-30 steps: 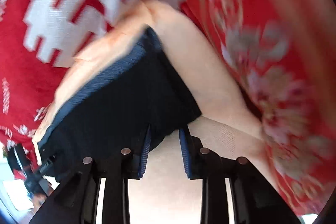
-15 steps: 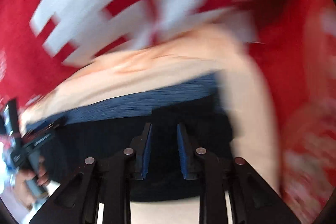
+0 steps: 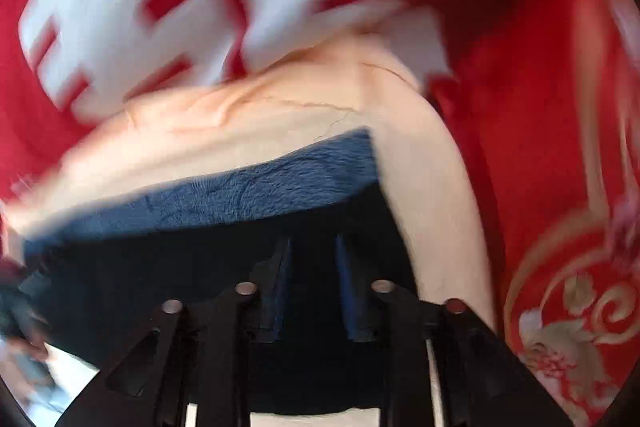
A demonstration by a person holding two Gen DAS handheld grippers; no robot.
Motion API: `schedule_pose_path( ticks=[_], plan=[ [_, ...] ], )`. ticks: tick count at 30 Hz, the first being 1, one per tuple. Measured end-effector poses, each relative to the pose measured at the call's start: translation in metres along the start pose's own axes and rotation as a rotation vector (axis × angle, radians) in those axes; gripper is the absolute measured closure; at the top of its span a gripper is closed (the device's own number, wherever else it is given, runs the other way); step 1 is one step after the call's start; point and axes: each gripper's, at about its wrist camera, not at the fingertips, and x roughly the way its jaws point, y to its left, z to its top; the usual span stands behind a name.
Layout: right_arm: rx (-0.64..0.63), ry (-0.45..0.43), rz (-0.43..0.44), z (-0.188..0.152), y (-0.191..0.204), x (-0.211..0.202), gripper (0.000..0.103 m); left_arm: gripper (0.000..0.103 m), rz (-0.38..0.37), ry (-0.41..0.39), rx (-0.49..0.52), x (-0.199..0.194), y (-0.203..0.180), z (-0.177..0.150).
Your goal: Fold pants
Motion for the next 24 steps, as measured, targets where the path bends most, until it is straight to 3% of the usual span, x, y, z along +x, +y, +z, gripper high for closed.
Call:
schedule_pose_path(
  ticks=[3,6,8,14,18,24],
  plan=[
    [0.017,0.025,0.028,-0.012,-0.006,-0.025,0.077,0.012,0.018,0.048,-0.042,-0.009,0.035,-0.021],
    [0.004,0.051,0.154,-0.036,0.012,-0.044,0.076,0.012,0.024,0.079,-0.062,-0.019,0.062,-0.045],
    [0.008,0.092,0.216,-0.052,0.025,-0.043,0.071,0.012,0.020,0.098,-0.067,-0.023,0.078,-0.061],
    [-0.062,0.234,0.349,-0.118,0.115,-0.023,0.069,0.012,0.001,0.101,-0.059,-0.024,0.121,-0.085],
    [-0.088,0.318,0.426,-0.160,0.183,0.001,0.068,0.012,-0.010,0.069,-0.074,-0.021,0.174,-0.083],
    [-0.099,0.418,0.535,-0.221,0.287,0.047,0.063,0.012,0.043,-0.004,-0.066,-0.006,0.271,-0.063]
  ],
)
